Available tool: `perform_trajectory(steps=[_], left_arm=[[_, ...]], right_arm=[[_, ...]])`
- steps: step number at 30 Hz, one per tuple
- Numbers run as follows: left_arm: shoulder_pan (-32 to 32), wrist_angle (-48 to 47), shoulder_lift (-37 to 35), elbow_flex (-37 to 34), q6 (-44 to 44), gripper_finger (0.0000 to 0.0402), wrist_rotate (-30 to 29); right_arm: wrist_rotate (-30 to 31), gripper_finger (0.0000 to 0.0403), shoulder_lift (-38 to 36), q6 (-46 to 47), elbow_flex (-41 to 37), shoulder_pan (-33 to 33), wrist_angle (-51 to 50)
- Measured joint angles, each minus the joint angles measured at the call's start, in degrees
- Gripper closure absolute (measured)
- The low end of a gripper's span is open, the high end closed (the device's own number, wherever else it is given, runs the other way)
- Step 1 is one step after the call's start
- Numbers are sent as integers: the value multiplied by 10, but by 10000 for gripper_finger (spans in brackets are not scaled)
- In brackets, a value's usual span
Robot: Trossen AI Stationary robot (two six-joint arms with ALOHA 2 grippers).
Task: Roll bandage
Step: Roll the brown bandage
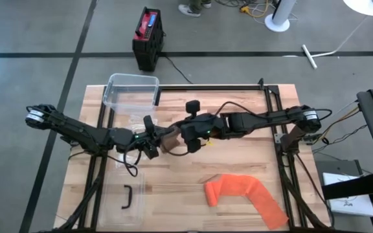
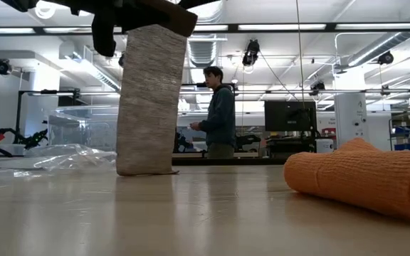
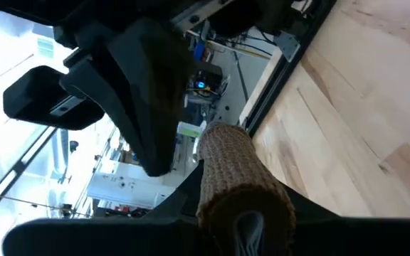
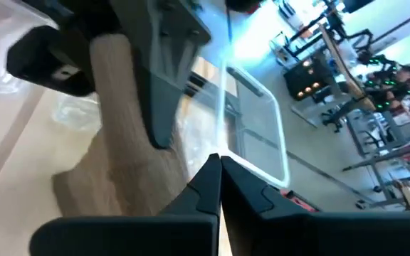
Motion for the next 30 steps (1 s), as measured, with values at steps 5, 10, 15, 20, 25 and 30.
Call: perform_trajectory(steps=[5,10,15,20,25,30], left_arm=[[0,-8,2,0,-1,350,3],[-1,-9,2,-1,-2,349,6],[-2,14,-3,1,-13,349,5],[10,10,-10,0,-105,350,-2],[54,-6,-22,0,-230,350,-6],[94,-13,-26,0,-337,350,-5]], right_arm=[[-3,401,18,1,1,-1,-36],[27,401,17,19,3,-1,-93],[71,401,11,16,-1,-3,-118],[86,401,-18,16,11,13,-105],[59,401,-27,27,36,32,-106],[-63,401,-20,45,42,34,-84]])
